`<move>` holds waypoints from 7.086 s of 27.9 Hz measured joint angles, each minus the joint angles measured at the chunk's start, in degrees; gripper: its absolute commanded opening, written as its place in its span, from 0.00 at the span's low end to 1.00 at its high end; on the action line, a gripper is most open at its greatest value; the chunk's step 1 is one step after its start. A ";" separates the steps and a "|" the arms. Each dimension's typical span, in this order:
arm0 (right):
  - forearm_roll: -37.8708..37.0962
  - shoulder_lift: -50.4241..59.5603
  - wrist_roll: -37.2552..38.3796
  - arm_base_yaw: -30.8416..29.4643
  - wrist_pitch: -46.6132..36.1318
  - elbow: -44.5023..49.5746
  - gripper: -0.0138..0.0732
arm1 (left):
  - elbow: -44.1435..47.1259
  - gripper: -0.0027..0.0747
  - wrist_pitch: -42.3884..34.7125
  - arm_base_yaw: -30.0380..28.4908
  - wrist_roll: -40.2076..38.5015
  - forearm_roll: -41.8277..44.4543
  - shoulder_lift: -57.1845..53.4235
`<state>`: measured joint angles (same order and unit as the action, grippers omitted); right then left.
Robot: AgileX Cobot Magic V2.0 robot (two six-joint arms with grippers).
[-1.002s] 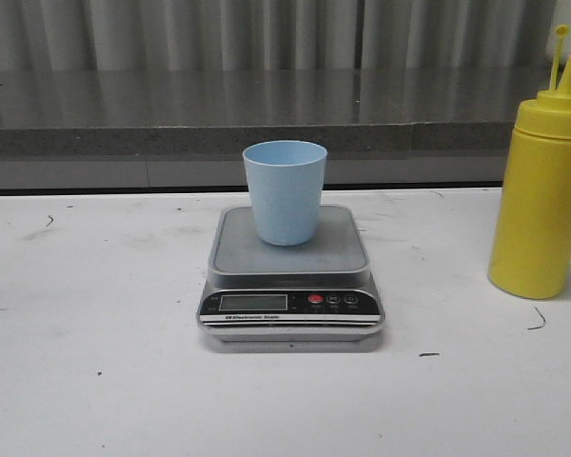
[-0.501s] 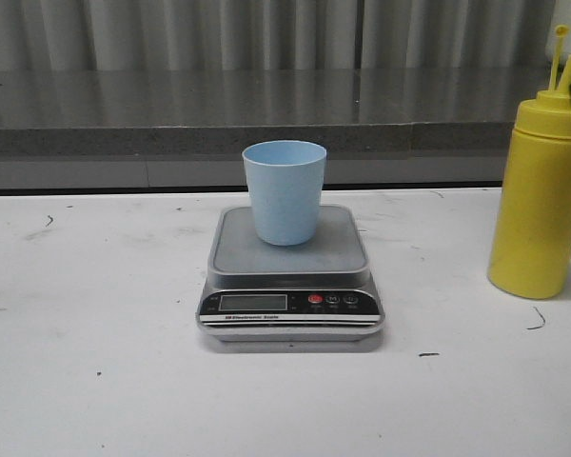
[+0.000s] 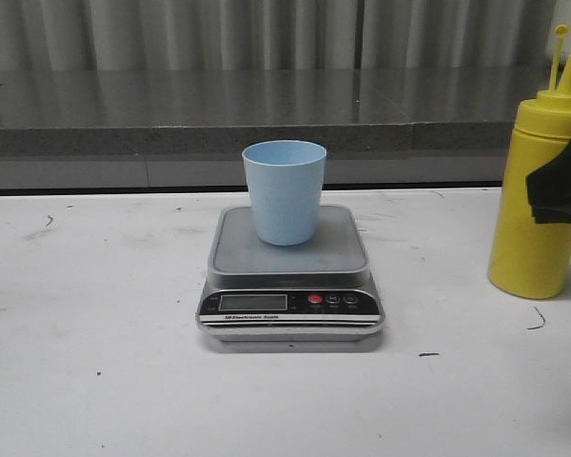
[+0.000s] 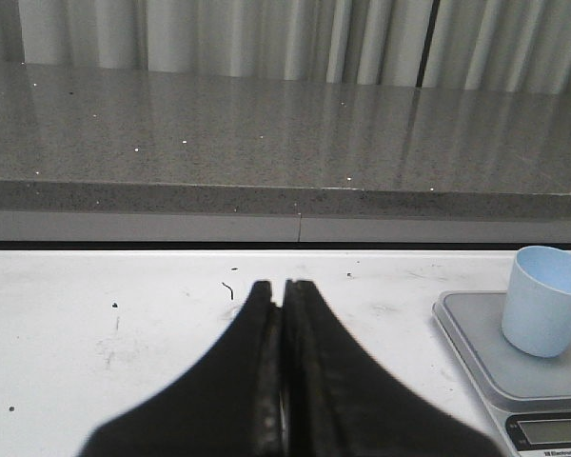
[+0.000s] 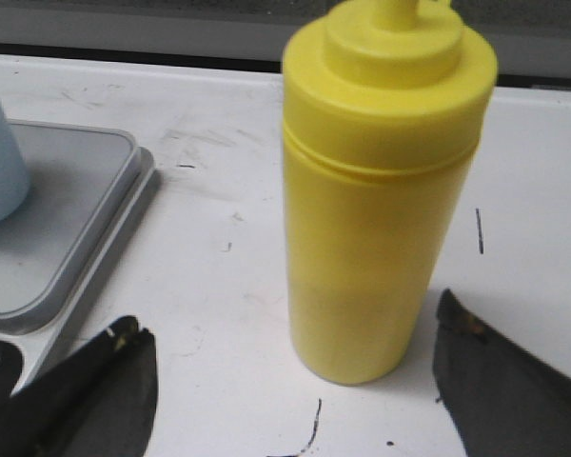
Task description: Pour seasoning into cup on scale with both arms
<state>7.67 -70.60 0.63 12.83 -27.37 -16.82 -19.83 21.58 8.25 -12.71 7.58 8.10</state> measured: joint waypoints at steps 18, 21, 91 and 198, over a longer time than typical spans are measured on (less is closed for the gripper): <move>4.44 -21.65 -0.63 0.00 -23.01 0.17 0.86 | 0.00 0.01 0.00 0.00 0.00 0.00 0.00; 4.44 -24.03 -0.63 0.00 -25.66 0.17 0.86 | 0.00 0.01 0.00 0.00 0.00 0.00 0.00; -8.16 -16.73 -38.38 5.13 39.06 -38.10 0.45 | 0.00 0.01 0.00 0.00 0.00 0.00 0.00; -83.05 -29.59 9.88 18.12 65.26 -54.83 0.45 | 0.00 0.01 0.00 0.00 0.00 0.00 0.00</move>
<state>-75.38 -100.19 10.51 30.94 37.89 -71.65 -19.83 21.58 8.25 -12.71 7.58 8.10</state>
